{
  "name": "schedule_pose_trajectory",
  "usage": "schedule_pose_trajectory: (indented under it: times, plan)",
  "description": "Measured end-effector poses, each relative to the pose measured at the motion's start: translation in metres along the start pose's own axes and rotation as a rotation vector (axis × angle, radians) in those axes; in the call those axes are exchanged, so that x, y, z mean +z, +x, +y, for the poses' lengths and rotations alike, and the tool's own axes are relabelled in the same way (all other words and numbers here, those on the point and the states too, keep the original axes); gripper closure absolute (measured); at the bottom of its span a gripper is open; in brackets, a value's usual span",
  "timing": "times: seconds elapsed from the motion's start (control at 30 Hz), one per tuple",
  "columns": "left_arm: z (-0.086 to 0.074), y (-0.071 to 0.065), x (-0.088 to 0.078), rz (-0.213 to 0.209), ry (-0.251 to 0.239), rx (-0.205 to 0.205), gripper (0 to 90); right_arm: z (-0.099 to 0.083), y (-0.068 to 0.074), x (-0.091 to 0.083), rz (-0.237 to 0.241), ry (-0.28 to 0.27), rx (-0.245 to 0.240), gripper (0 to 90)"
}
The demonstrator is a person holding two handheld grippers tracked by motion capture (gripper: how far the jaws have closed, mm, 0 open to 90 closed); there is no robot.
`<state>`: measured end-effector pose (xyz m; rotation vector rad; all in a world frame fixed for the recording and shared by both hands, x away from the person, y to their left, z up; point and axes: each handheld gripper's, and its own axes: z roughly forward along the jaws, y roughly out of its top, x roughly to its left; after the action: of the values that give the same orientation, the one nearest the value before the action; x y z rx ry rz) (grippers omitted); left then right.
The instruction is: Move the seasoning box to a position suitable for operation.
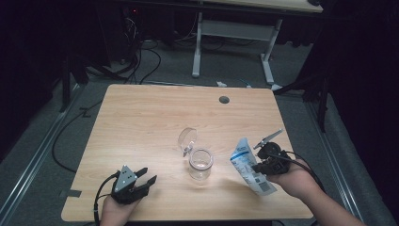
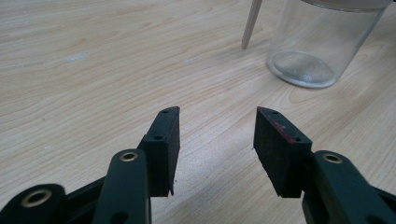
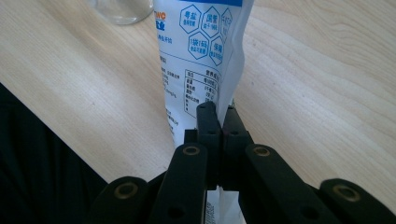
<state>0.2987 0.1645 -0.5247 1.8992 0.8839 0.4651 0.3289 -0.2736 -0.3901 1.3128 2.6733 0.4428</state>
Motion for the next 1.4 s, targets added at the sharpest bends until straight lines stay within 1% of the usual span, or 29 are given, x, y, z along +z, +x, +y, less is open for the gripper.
schedule_pose_trajectory:
  times: [0.1,0.17,0.2,0.27,0.3,0.33,0.37,0.43,0.47,0.6,0.67,0.77,0.83,0.93,1.0,1.07,1.13,1.17,1.2,1.23,1.27,1.3,1.33,1.4]
  plan:
    - [0.000,0.000,0.000,-0.001,0.001,0.002,51.3,0.002,0.000,0.000,0.012,0.022,-0.002,89.8]
    - [0.000,0.000,0.000,-0.002,0.001,0.003,51.3,0.004,0.001,0.002,0.011,0.048,-0.006,89.8]
    - [0.000,0.000,0.000,-0.002,0.001,0.003,51.3,0.005,0.002,0.003,0.010,0.058,0.005,89.8]
    - [0.000,0.000,0.000,-0.001,0.000,0.003,51.3,0.006,0.002,0.005,0.005,0.067,0.011,89.9]
    - [0.000,0.000,0.000,-0.001,-0.002,0.002,51.3,0.006,0.002,0.005,0.001,0.073,0.029,89.8]
    - [0.000,0.000,0.000,-0.001,-0.001,0.002,51.3,0.006,0.001,0.006,-0.002,0.071,0.017,89.8]
    - [0.000,0.000,0.000,0.000,0.000,0.003,51.3,0.007,0.002,0.006,-0.008,0.076,0.030,89.9]
    - [0.000,0.000,0.000,-0.001,0.001,0.000,51.3,0.008,0.002,0.005,-0.014,0.086,0.036,89.9]
    - [0.000,0.000,0.000,-0.002,0.001,0.001,51.3,0.008,0.001,0.005,-0.018,0.083,0.030,89.9]
    - [0.000,-0.001,0.000,-0.011,0.006,0.002,51.2,0.011,0.002,0.002,-0.035,0.087,0.043,89.8]
    - [0.000,-0.002,0.001,-0.012,0.005,0.004,51.2,0.012,0.002,0.000,-0.040,0.087,0.035,89.9]
    - [0.000,-0.003,0.001,-0.014,0.003,0.011,51.4,0.012,0.003,-0.001,-0.040,0.088,0.038,89.8]
    - [0.000,-0.005,0.001,-0.017,0.001,0.018,51.7,0.013,0.005,-0.002,-0.035,0.092,0.025,89.8]
    - [-0.001,-0.009,0.003,-0.028,-0.001,0.028,51.8,0.013,0.005,-0.003,-0.029,0.095,0.014,89.8]
    - [-0.001,-0.013,0.005,-0.036,0.001,0.042,51.7,0.014,0.007,-0.003,-0.028,0.102,0.019,89.8]
    - [-0.001,-0.017,0.006,-0.035,-0.003,0.061,51.4,0.015,0.007,-0.003,-0.025,0.108,0.010,89.8]
    - [0.000,-0.020,0.007,-0.042,-0.005,0.064,51.4,0.015,0.007,-0.002,-0.022,0.107,0.000,89.8]
    - [0.000,-0.020,0.007,-0.042,-0.005,0.064,51.3,0.015,0.007,-0.002,-0.022,0.111,0.004,89.8]
    - [0.000,-0.023,0.008,-0.058,-0.017,0.057,50.6,0.015,0.007,-0.001,-0.019,0.118,0.013,89.8]
    - [0.001,-0.024,0.008,-0.071,-0.019,0.054,50.5,0.015,0.007,-0.001,-0.016,0.122,0.014,89.8]
    - [0.001,-0.026,0.010,-0.081,-0.018,0.055,50.0,0.016,0.007,0.000,-0.018,0.124,0.005,89.7]
    - [0.001,-0.028,0.011,-0.086,-0.016,0.058,49.2,0.016,0.008,0.001,-0.016,0.138,0.030,89.8]
    - [0.001,-0.030,0.012,-0.088,-0.022,0.064,49.2,0.016,0.006,0.002,-0.016,0.136,0.010,89.8]
    - [0.003,-0.036,0.014,-0.101,-0.040,0.076,48.7,0.018,0.006,0.003,-0.013,0.145,0.009,89.8]
